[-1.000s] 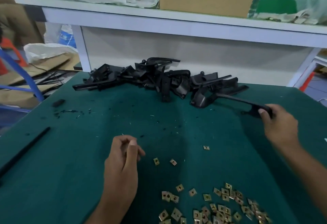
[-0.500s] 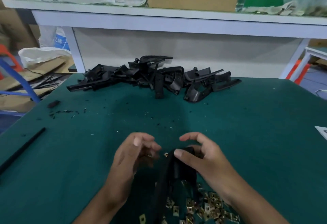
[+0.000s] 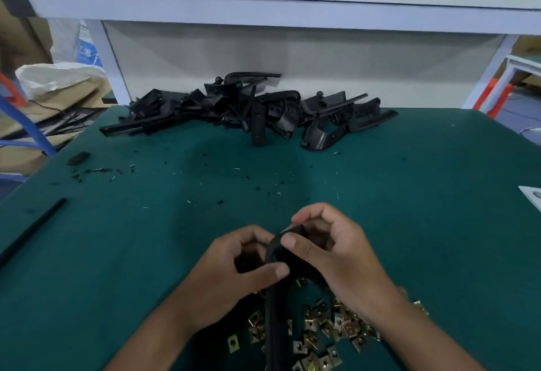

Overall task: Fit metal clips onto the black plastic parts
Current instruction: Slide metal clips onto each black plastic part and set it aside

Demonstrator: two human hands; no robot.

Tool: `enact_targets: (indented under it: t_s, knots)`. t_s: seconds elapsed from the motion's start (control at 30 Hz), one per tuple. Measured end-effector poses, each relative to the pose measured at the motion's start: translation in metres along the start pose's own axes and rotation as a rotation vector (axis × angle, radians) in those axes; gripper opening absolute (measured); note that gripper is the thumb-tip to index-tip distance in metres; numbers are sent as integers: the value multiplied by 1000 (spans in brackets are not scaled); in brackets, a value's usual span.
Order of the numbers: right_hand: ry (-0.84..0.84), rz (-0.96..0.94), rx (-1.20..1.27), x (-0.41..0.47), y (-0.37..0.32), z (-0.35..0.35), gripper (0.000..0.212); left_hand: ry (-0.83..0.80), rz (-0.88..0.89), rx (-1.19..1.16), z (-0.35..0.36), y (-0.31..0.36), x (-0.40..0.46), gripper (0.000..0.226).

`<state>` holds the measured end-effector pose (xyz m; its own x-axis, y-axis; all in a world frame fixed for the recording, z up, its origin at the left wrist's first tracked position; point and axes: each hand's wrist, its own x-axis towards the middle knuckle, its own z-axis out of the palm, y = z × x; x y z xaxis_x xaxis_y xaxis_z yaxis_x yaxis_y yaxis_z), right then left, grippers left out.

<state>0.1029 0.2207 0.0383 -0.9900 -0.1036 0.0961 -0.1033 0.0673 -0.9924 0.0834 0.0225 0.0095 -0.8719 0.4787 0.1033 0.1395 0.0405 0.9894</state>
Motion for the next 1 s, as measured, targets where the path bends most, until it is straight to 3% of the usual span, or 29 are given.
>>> enact_targets:
  t_s: [0.07, 0.13, 0.27, 0.37, 0.57, 0.7, 0.87, 1.0]
  knots:
    - [-24, -6, -11, 0, -2, -4, 30, 62, 12, 26, -1, -3, 2, 23]
    - [-96, 47, -142, 1, -5, -19, 35, 147, -9, -105, -4, -7, 4, 22]
    - [-559, 258, -654, -3, -19, -63, 42, 206, -46, -406, -12, -10, 6, 16]
    - [-695, 245, -899, -6, -19, -72, 50, 218, -56, -438, -10, -7, 7, 31]
    - [-631, 141, -912, -3, -11, -65, 14, 241, -35, -412, -5, -2, 7, 28]
    - [-492, 77, -686, -1, -8, -63, 8, 259, -45, -352, -4, 1, 5, 30]
    - [-210, -12, -266, 4, 0, -46, 9, 218, -16, -345, 3, 0, 2, 60]
    - [-169, 7, -161, 3, 5, -37, 12, 159, 6, -325, 5, 3, 3, 49]
